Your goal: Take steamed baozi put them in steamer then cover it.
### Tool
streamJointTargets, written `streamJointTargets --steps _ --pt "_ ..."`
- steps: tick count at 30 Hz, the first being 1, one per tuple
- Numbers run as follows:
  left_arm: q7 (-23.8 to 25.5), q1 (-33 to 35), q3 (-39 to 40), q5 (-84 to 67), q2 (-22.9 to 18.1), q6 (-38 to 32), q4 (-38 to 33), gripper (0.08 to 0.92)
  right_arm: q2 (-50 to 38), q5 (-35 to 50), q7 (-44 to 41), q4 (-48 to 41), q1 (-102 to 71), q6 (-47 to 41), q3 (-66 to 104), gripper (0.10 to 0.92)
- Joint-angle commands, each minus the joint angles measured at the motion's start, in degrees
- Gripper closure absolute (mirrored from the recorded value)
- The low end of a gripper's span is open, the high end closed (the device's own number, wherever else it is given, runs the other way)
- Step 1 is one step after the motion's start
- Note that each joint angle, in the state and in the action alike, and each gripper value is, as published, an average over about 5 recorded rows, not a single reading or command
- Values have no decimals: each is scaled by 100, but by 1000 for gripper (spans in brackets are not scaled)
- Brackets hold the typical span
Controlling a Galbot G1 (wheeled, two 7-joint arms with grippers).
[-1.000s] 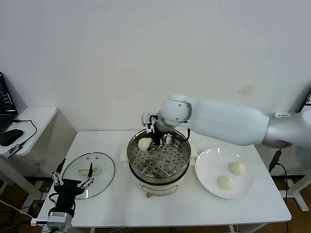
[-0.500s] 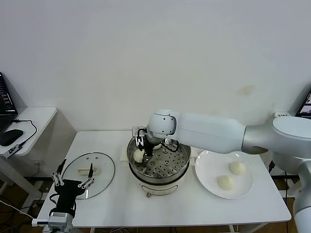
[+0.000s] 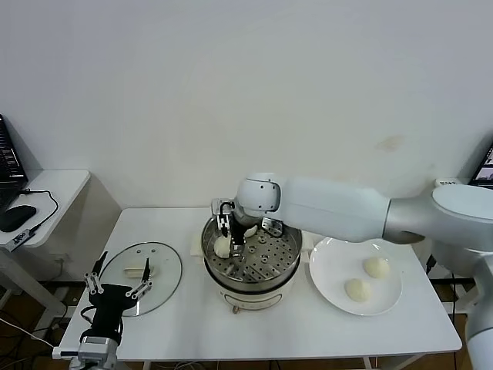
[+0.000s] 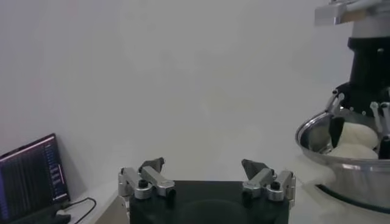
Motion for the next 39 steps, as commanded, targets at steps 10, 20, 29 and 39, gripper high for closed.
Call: streamJointTargets --steps 10,20,29,39 --pt "13 -13 14 -23 98 6 16 177 -2408 -389 -1932 1691 1749 1078 -173 203" --pt "11 6 136 -9 124 3 -4 177 -4397 -1751 -2099 2316 1269 1658 -417 203" --pt "5 50 143 15 105 4 15 177 -4997 -2802 -1788 2114 -611 1904 475 203" --pt "4 109 74 33 104 19 21 177 -4800 -3504 -1607 1501 -2861 2036 2068 203"
